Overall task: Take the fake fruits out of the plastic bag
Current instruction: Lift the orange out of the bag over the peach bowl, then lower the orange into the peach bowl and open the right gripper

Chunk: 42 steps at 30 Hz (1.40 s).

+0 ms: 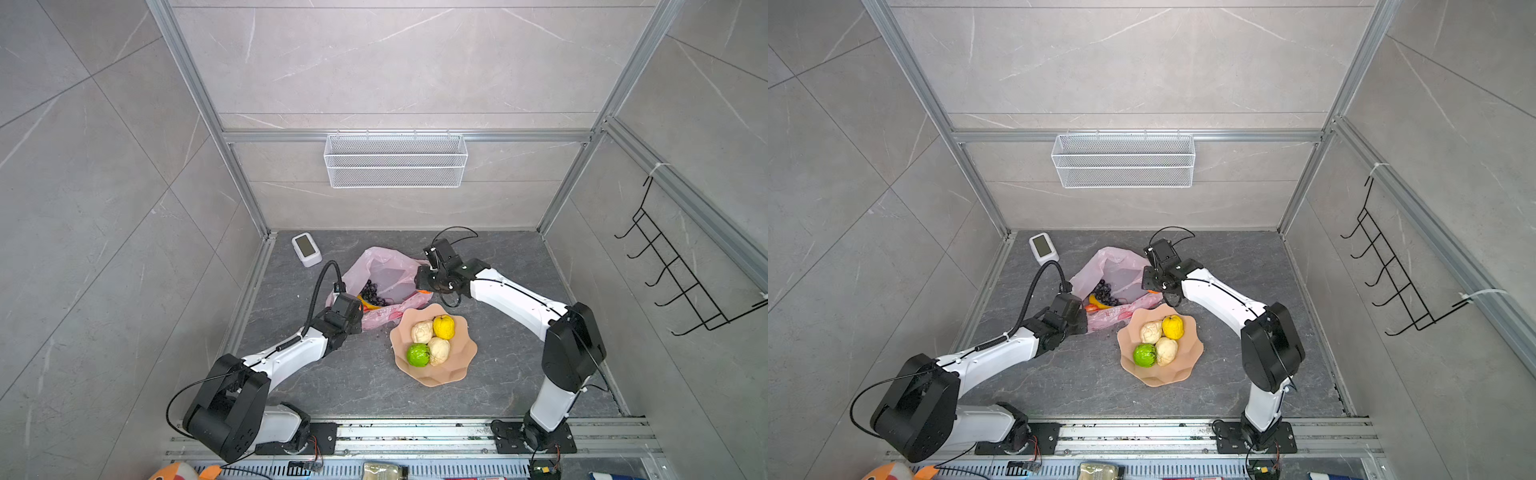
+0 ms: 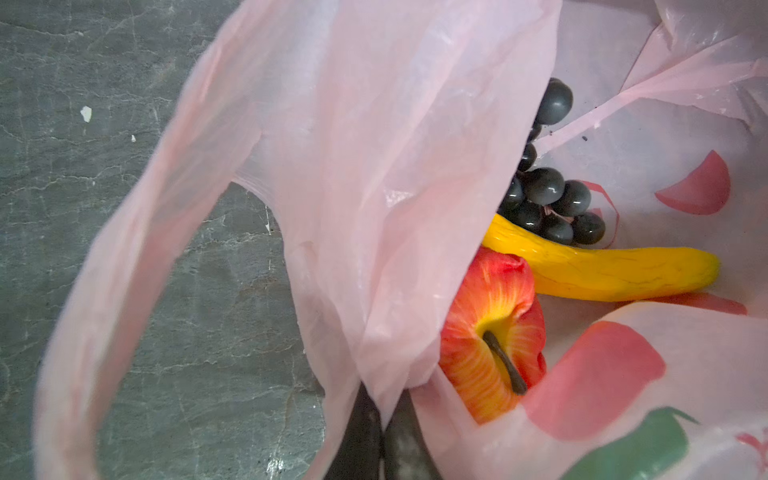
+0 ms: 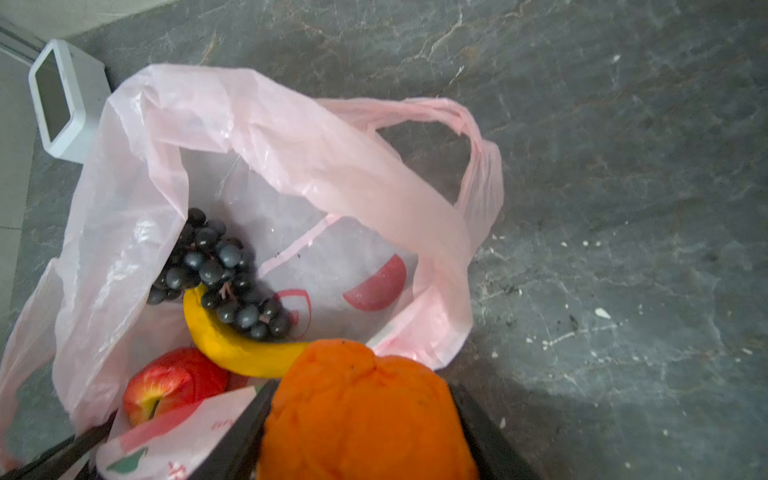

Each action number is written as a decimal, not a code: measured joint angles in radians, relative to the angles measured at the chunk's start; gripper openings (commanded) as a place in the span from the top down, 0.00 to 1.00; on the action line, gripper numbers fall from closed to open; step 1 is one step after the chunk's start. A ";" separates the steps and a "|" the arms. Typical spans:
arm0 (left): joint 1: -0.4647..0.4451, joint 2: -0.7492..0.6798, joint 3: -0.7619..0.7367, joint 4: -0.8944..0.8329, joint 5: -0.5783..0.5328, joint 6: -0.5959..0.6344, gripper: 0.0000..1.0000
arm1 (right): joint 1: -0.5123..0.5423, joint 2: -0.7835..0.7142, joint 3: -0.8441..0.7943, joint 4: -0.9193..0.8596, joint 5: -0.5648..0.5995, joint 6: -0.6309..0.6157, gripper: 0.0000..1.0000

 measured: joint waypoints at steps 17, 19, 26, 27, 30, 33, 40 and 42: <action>0.000 0.000 0.000 0.000 -0.001 0.000 1.00 | 0.169 -0.173 -0.072 -0.541 0.040 -0.179 0.45; 0.000 0.000 0.000 0.000 -0.001 0.000 1.00 | 0.179 -0.171 -0.076 -0.600 0.060 -0.201 0.45; 0.000 0.000 0.000 0.000 -0.001 0.000 1.00 | 0.181 -0.104 -0.092 -0.708 0.122 -0.258 0.42; 0.000 0.000 0.000 0.000 -0.001 0.000 1.00 | 0.182 -0.087 -0.094 -0.711 0.132 -0.267 0.41; 0.000 0.000 0.000 -0.001 -0.001 0.000 1.00 | 0.187 -0.054 -0.101 -0.712 0.147 -0.294 0.41; 0.000 0.000 0.000 -0.001 -0.001 0.000 1.00 | 0.195 -0.035 -0.101 -0.711 0.161 -0.319 0.41; 0.000 0.000 0.000 -0.001 -0.002 0.000 1.00 | 0.224 0.012 -0.101 -0.711 0.174 -0.377 0.40; 0.000 0.000 0.000 -0.001 -0.002 0.000 1.00 | 0.231 0.028 -0.101 -0.712 0.179 -0.390 0.39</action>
